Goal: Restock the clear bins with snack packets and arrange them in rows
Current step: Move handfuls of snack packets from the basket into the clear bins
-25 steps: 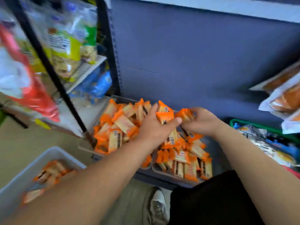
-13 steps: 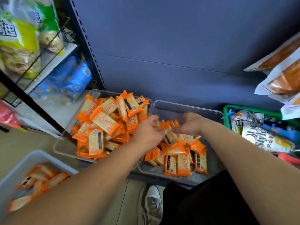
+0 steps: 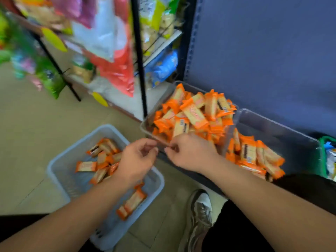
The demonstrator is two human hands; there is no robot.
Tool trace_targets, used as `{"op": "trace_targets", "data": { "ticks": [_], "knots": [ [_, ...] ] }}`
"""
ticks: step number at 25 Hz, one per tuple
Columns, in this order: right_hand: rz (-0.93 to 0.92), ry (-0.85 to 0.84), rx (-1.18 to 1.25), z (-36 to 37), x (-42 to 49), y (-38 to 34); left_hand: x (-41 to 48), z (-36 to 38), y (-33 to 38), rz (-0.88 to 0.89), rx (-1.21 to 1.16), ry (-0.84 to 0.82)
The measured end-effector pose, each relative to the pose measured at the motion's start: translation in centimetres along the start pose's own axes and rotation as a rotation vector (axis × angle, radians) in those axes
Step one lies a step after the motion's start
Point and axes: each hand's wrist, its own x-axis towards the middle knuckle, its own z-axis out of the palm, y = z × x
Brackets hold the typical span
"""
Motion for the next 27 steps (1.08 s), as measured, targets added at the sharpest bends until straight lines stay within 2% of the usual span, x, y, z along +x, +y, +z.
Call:
{"op": "trace_targets", "data": {
  "ticks": [3,6,9,12,16,19,21,25,27],
  "knots": [
    [-0.100,-0.222,0.224,7.8,4.8,-5.8,1.1,-4.8,-7.5,-0.191,0.178,0.061],
    [-0.029,-0.391,0.321,16.8,8.7,-7.2,1.5,-7.4,-15.1,-0.398,0.301,0.021],
    [0.114,-0.471,0.265,22.8,11.0,-5.7,1.3,-8.0,-20.4,-0.566,0.385,-0.089],
    [0.191,-0.455,0.259,25.1,13.1,-5.1,0.7,-5.1,-24.4,-0.663,0.376,-0.261],
    [0.320,-0.439,0.342,27.8,15.7,-5.2,-0.4,-0.2,-26.6,-0.681,0.314,-0.379],
    [0.410,-0.423,0.369,29.6,16.9,-5.2,-0.7,1.0,-27.8,-0.655,0.499,-0.369],
    [0.471,-0.389,0.423,30.7,17.4,-5.2,-0.9,1.1,-28.4,-0.682,0.541,-0.384],
    [0.509,-0.395,0.473,31.5,18.6,-5.4,-1.0,-0.8,-27.8,-0.803,0.304,-0.402],
    [0.516,-0.383,0.524,31.3,18.6,-5.7,-0.4,-3.3,-26.8,-0.846,0.250,-0.319]
  ]
}}
